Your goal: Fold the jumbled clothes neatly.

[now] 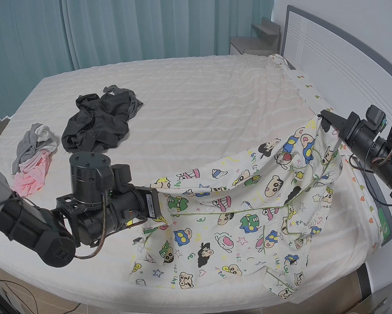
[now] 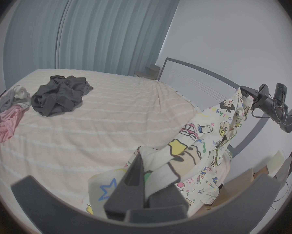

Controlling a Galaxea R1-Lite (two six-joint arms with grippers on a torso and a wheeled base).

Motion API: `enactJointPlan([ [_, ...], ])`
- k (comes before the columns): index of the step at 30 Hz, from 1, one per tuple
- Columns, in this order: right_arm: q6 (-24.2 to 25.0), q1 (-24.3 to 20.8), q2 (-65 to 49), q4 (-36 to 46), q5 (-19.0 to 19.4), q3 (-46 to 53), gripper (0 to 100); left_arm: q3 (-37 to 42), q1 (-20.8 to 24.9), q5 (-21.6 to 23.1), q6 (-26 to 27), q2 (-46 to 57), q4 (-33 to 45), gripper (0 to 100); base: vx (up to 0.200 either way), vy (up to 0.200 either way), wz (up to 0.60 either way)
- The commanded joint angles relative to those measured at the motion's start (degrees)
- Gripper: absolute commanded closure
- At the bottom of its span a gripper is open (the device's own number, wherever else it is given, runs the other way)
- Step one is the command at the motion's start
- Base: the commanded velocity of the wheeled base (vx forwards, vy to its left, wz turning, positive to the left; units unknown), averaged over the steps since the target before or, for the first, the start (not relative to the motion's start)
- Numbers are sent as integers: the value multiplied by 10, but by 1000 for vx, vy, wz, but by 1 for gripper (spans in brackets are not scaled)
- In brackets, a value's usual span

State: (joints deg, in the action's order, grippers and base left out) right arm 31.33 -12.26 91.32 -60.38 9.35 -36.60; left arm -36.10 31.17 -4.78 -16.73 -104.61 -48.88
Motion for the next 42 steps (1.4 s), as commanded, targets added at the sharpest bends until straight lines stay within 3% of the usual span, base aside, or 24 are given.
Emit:
enactJointPlan([
  [1,0,8,55,-18,0,3,100,-20,-8,-1,-9,-61,-1,100,0,0,0],
  [12,2,15,141,-63,-4,2,100,-67,-15,-1,-38,-138,-1,100,0,0,0],
  [19,6,33,229,-90,-4,-40,100,-119,-45,-1,-48,-198,0,100,0,0,0],
  [26,8,51,317,-102,-4,-102,100,-193,-70,-1,-101,-272,4,100,0,0,0],
  [33,51,59,370,-100,-2,-159,100,-234,-81,-1,-120,-307,3,100,0,0,0],
  [35,59,62,392,-96,1,-183,100,-255,-85,-1,-147,-320,1,100,0,0,0],
  [36,61,65,403,-94,1,-195,0,-260,-86,-2,-155,-324,1,0,0,0,0],
  [39,61,68,420,-88,3,-215,0,-272,-86,-12,-163,-332,-1,0,0,0,0],
  [42,63,77,437,-84,21,-231,0,-303,-87,-50,-171,-355,-15,0,0,0,0],
])
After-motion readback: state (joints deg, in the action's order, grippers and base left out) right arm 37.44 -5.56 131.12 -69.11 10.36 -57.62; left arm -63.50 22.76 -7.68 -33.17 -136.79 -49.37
